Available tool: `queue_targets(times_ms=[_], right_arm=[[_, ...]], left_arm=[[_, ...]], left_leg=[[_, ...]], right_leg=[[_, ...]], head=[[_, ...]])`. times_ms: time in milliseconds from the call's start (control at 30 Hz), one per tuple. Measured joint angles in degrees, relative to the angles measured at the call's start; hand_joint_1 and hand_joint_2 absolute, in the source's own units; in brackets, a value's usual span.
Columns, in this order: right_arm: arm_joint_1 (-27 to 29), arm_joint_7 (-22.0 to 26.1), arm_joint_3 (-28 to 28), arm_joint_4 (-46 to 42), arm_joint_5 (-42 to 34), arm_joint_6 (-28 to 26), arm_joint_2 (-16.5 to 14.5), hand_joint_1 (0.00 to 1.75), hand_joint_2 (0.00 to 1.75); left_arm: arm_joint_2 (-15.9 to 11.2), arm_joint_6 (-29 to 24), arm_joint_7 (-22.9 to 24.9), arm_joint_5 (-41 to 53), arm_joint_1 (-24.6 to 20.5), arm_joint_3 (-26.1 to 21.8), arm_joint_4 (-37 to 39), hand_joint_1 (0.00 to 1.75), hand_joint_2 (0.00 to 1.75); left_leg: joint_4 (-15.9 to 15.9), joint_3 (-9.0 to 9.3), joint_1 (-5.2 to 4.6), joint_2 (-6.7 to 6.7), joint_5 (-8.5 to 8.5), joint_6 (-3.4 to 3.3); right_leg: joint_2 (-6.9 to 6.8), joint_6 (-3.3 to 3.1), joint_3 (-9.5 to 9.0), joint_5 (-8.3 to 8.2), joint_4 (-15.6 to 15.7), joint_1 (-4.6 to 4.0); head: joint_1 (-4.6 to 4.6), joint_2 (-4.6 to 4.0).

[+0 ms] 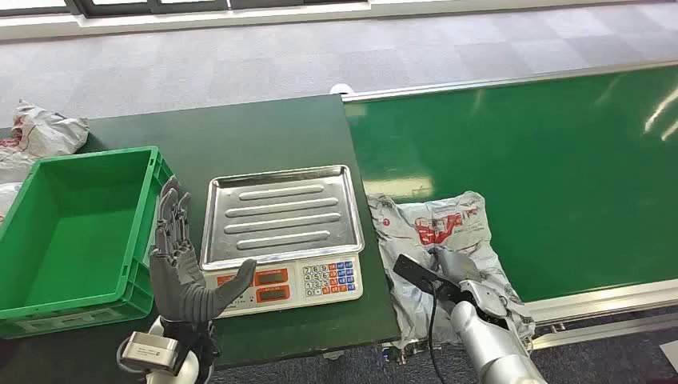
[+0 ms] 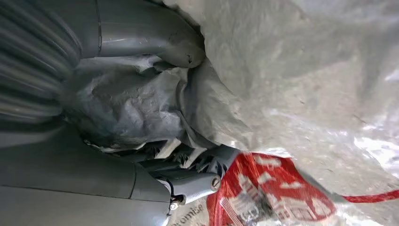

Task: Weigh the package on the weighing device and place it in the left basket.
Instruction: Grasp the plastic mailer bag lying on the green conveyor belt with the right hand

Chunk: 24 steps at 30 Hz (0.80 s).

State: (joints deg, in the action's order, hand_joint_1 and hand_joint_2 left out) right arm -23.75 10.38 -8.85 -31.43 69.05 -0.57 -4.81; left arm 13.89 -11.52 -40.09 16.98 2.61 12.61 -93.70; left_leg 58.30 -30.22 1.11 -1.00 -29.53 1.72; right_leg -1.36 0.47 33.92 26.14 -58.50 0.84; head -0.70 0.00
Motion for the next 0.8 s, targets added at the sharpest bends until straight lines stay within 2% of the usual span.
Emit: queue_targets(times_ms=[633, 733, 800], right_arm=[[-0.61, 0.95, 0.34, 1.54, -0.19, 0.04, 0.00, 1.75, 1.75], [-0.57, 1.25, 0.50, 1.59, -0.30, -1.54, 0.00, 1.75, 1.75], [-0.31, 2.38, 0.59, 1.38, -0.84, -5.19, -0.09, 1.75, 1.75]], left_arm=[[0.19, 0.00, 0.01, 0.00, -0.10, -1.00, -0.05, 0.00, 1.75], [0.19, 0.00, 0.12, 0.02, -0.07, -1.01, -0.16, 0.00, 1.75], [0.20, -0.01, 0.20, 0.04, 0.12, -1.08, -0.35, 0.00, 1.75]], left_leg=[[0.00, 0.05, 0.00, 0.01, 0.00, 0.00], [0.00, 0.05, 0.00, 0.01, 0.00, 0.00], [0.00, 0.02, 0.00, 0.02, 0.00, 0.00]], right_leg=[[-0.02, 0.00, -0.08, 0.00, 0.00, 0.01], [-0.02, 0.00, -0.08, 0.00, 0.00, 0.01], [-0.03, 0.01, -0.08, -0.01, 0.00, 0.01]], head=[[0.00, 0.00], [0.00, 0.00], [0.01, 0.00]])
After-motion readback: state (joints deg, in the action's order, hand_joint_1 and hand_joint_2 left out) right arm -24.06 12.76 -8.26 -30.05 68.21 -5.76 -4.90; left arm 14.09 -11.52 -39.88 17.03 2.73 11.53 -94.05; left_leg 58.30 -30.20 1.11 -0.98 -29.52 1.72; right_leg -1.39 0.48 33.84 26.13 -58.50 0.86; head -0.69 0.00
